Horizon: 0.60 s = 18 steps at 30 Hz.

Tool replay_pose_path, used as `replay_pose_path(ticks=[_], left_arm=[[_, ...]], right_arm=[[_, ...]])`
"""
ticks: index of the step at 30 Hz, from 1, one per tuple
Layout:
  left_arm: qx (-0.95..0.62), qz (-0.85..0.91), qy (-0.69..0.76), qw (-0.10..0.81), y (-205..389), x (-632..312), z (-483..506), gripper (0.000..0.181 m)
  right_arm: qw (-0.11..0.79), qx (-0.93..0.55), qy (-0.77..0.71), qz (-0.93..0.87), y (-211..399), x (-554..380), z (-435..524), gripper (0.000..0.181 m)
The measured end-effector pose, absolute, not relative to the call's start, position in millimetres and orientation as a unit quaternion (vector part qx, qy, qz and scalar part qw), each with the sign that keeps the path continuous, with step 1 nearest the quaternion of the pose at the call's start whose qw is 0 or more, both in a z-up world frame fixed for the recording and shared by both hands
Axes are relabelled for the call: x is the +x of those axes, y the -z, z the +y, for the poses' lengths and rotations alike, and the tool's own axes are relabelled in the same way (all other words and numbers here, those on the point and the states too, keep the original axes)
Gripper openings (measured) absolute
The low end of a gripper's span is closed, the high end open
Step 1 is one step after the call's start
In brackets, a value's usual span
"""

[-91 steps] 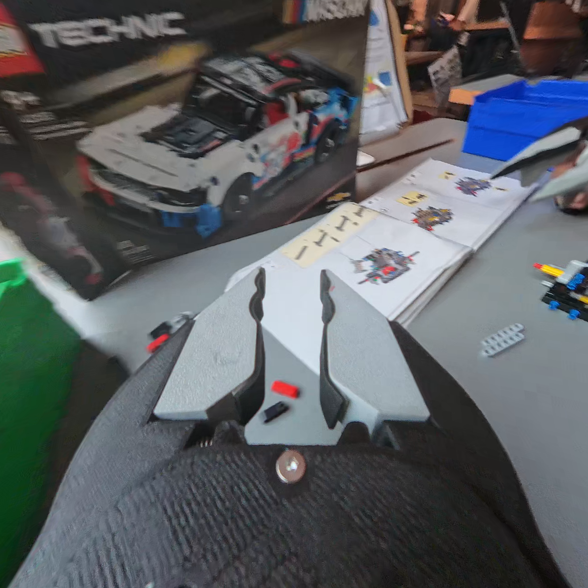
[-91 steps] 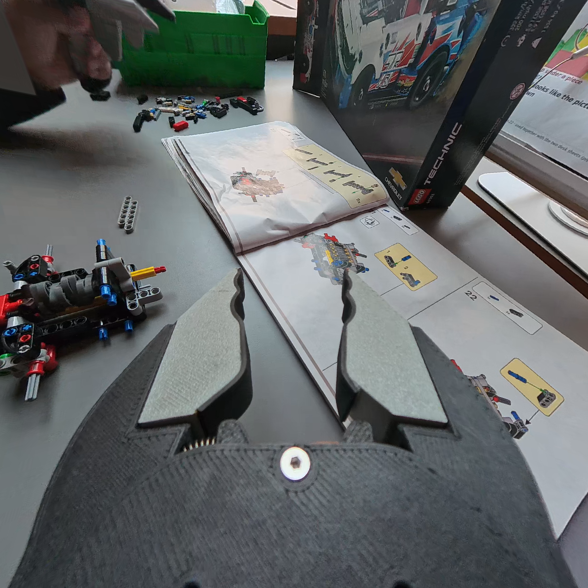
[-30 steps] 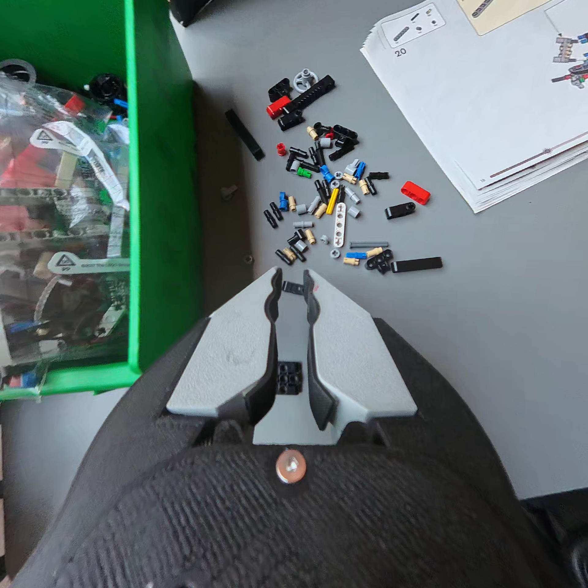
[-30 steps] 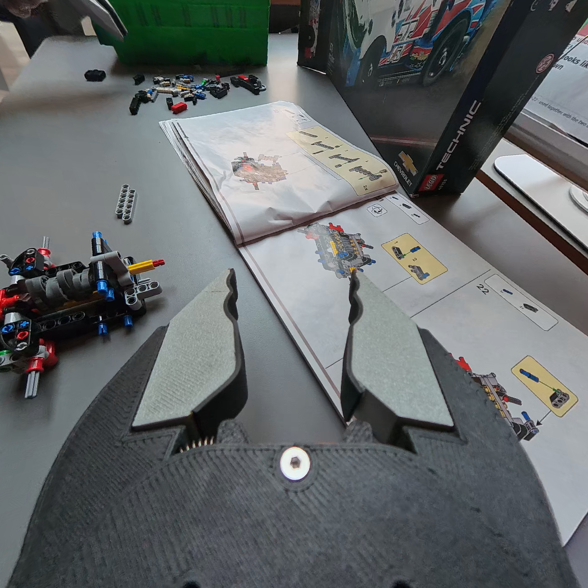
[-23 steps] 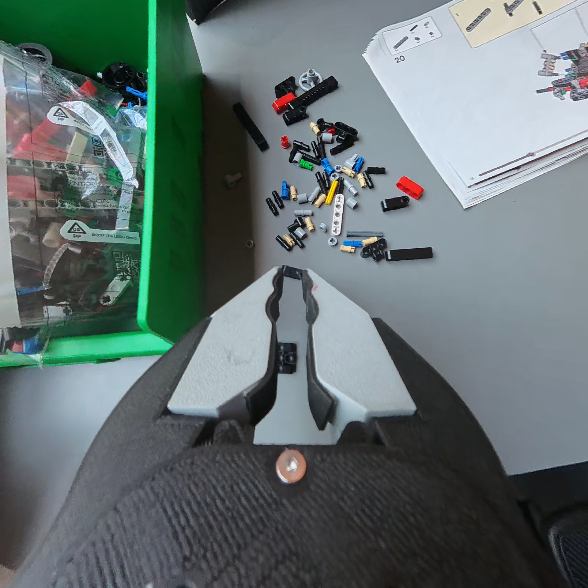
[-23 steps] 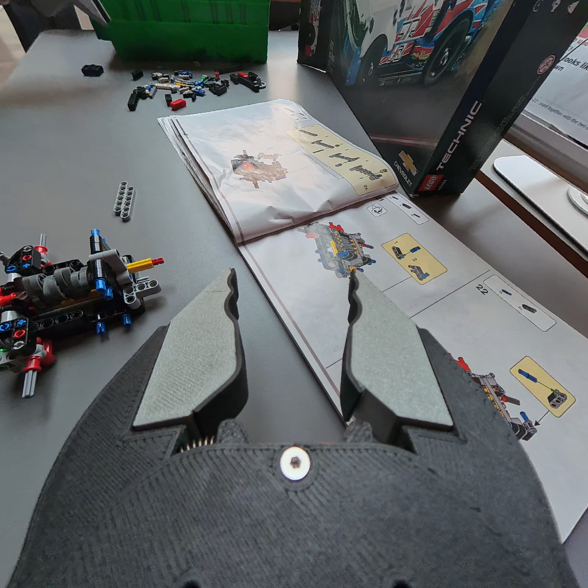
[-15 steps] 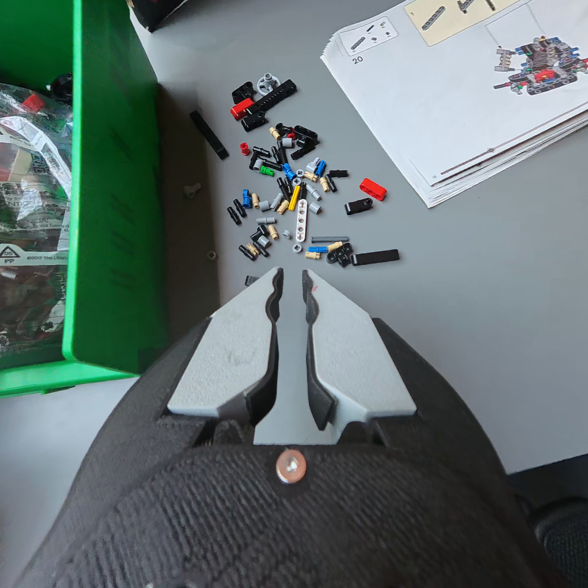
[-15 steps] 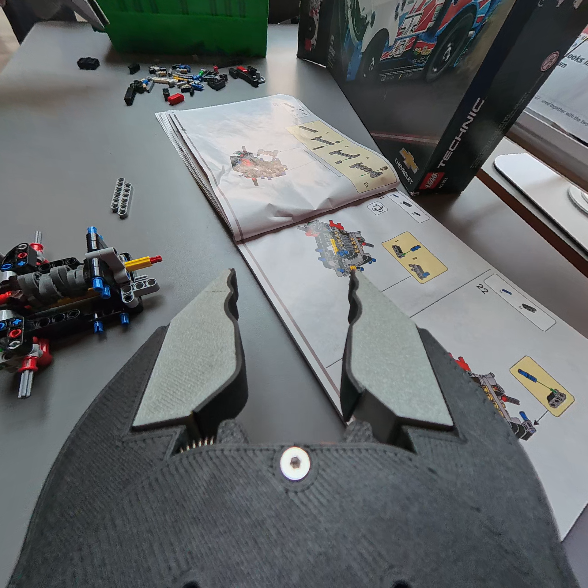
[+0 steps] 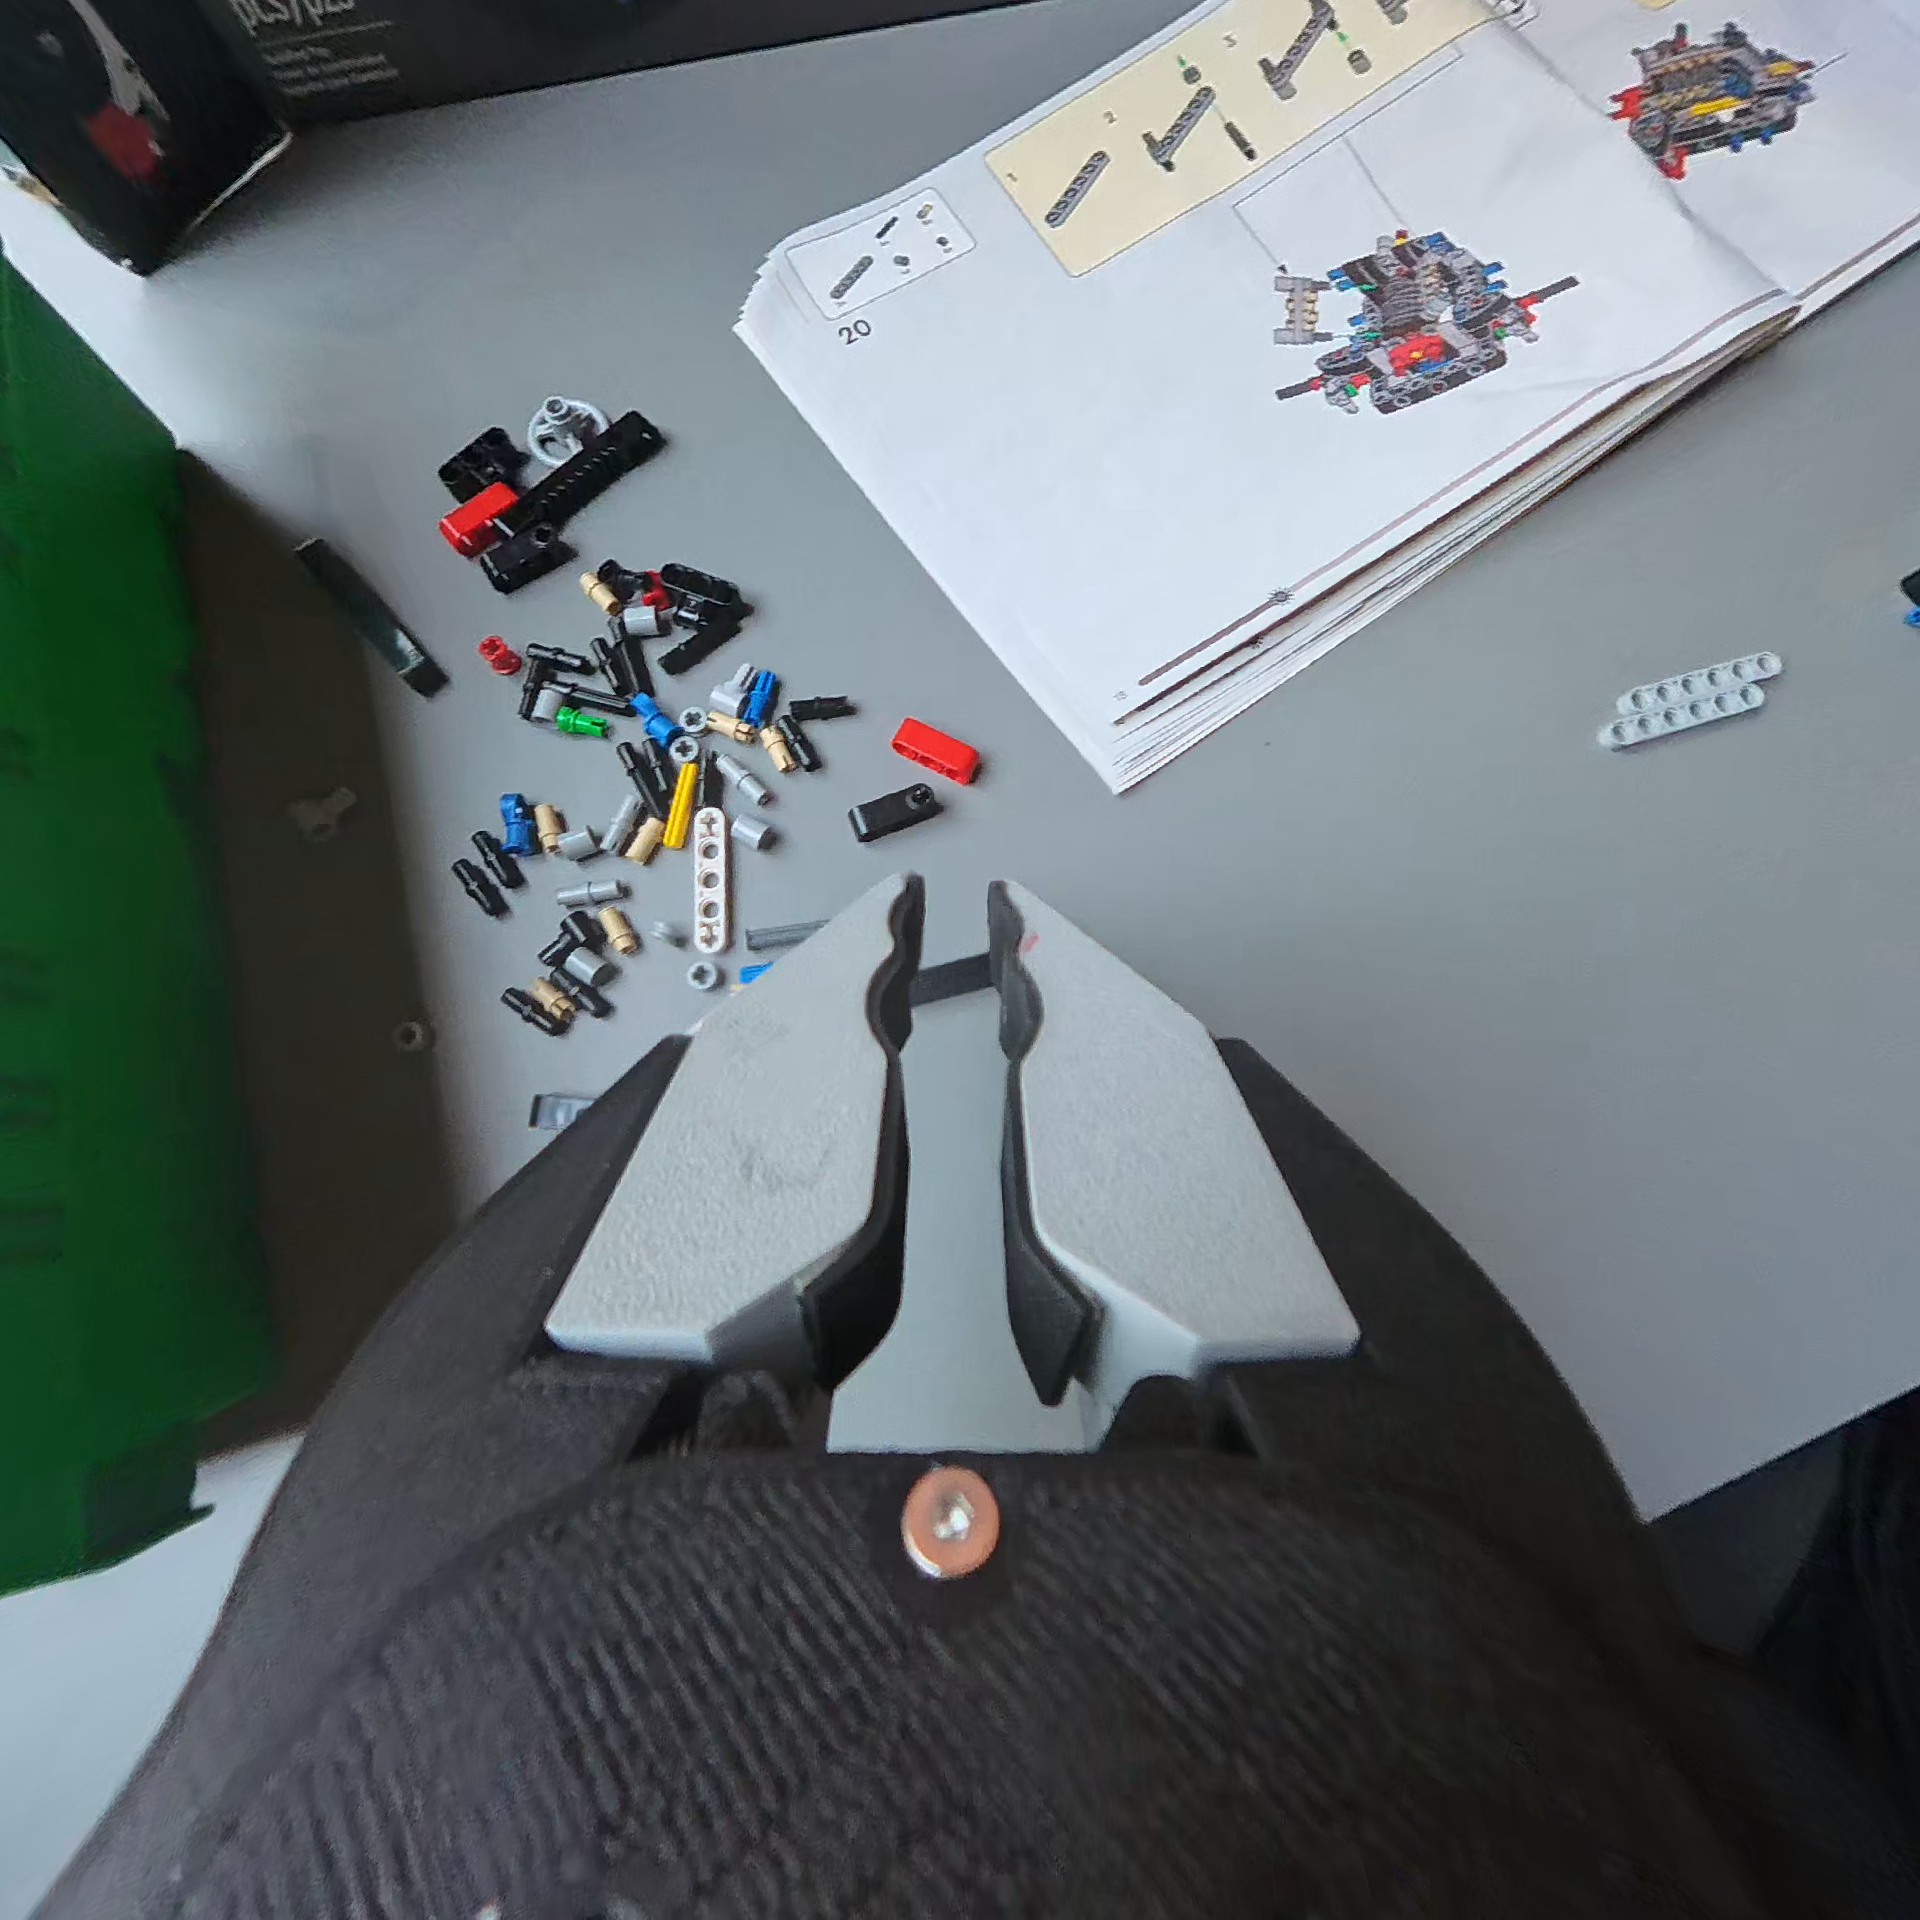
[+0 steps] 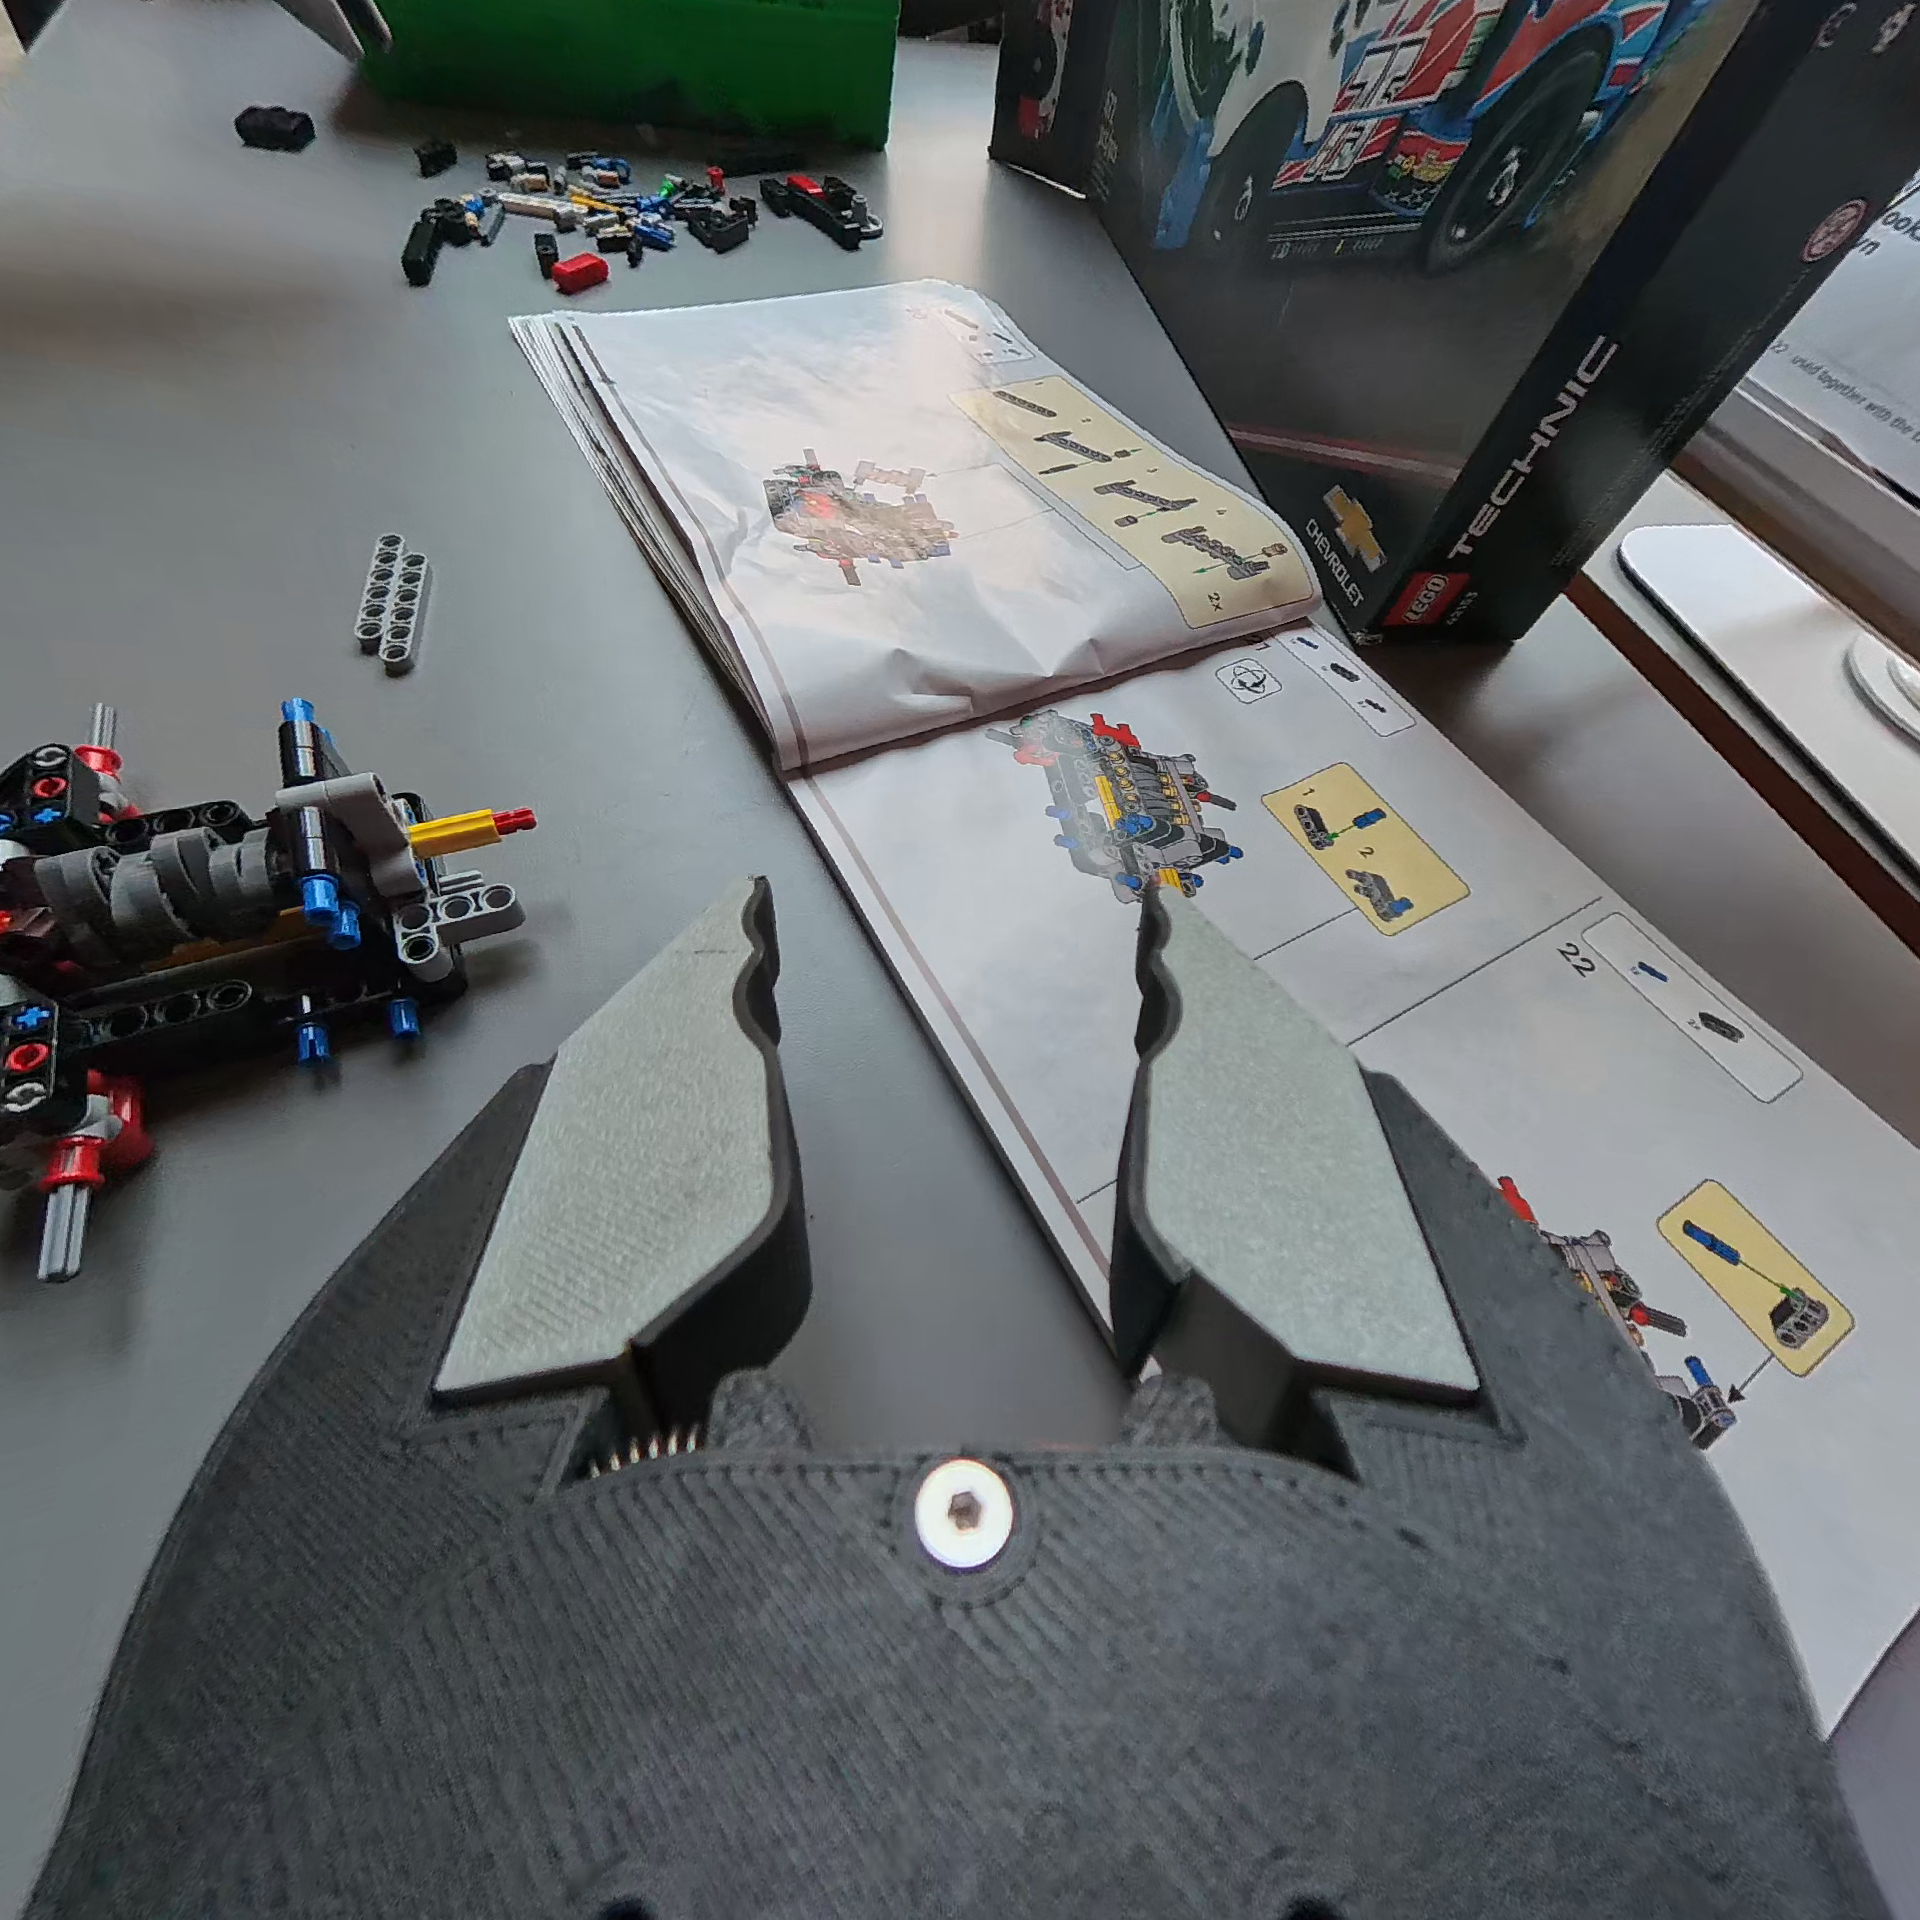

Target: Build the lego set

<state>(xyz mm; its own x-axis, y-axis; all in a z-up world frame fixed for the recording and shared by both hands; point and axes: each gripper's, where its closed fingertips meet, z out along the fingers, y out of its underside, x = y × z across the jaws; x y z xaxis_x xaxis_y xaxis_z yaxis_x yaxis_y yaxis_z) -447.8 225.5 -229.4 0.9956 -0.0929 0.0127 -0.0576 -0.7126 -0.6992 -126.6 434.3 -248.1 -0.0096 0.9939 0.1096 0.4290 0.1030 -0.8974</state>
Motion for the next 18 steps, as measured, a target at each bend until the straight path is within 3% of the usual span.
replay_pose_path(ticks=[3, 18], left_arm=[[-0.926, 0.056, 0.034, 0.371, 229.6, -437.0, 231.0, 0.000], [-0.914, 0.048, 0.054, 0.398, 230.3, -429.2, 235.0, 0.000]], right_arm=[[0.408, -0.573, -0.346, -0.621, 248.2, -126.6, 434.2, 0.068], [0.398, -0.585, -0.338, -0.621, 252.7, -127.7, 436.9, 0.072]])
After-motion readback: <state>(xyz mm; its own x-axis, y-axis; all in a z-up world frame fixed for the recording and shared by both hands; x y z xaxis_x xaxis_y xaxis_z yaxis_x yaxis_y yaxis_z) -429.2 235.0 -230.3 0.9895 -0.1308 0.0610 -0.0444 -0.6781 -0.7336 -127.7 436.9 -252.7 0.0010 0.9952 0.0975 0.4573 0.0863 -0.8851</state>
